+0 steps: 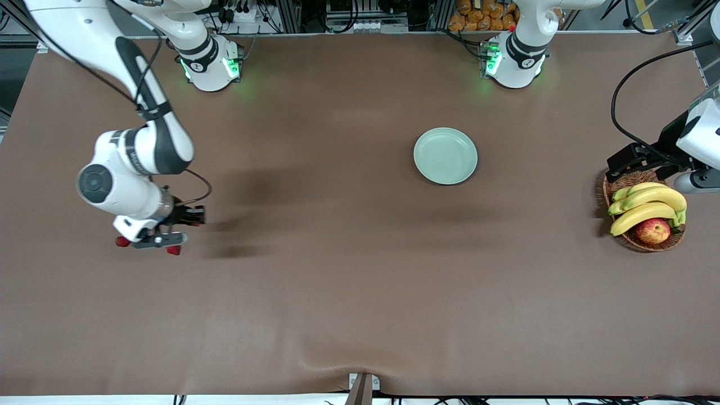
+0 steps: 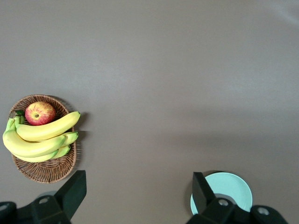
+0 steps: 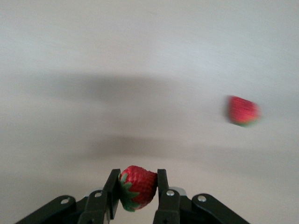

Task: Collect all strawberries into plate
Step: 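Carry the strawberry to mid-table and release it with the right gripper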

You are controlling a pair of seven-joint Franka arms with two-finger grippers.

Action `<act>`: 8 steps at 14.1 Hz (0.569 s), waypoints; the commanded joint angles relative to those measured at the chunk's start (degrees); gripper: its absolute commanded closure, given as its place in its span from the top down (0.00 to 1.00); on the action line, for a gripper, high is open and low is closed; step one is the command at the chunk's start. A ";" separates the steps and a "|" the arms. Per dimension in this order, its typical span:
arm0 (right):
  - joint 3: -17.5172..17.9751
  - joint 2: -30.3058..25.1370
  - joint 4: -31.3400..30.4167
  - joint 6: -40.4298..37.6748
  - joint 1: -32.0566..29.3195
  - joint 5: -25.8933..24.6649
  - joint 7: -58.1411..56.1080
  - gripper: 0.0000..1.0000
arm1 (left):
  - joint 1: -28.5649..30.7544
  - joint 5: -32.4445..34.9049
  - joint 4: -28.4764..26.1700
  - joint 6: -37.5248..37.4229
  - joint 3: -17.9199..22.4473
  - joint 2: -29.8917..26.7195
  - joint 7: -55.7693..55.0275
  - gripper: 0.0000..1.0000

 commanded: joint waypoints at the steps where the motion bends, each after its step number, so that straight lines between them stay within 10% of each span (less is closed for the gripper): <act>1: -0.30 1.05 3.82 -0.36 7.09 6.27 0.58 0.01 | 0.12 -1.60 0.40 -0.25 -0.01 0.34 0.11 1.00; 8: -0.31 19.32 27.63 0.26 24.59 7.35 20.14 0.01 | -0.06 -1.60 0.40 -0.34 -0.01 0.52 0.20 1.00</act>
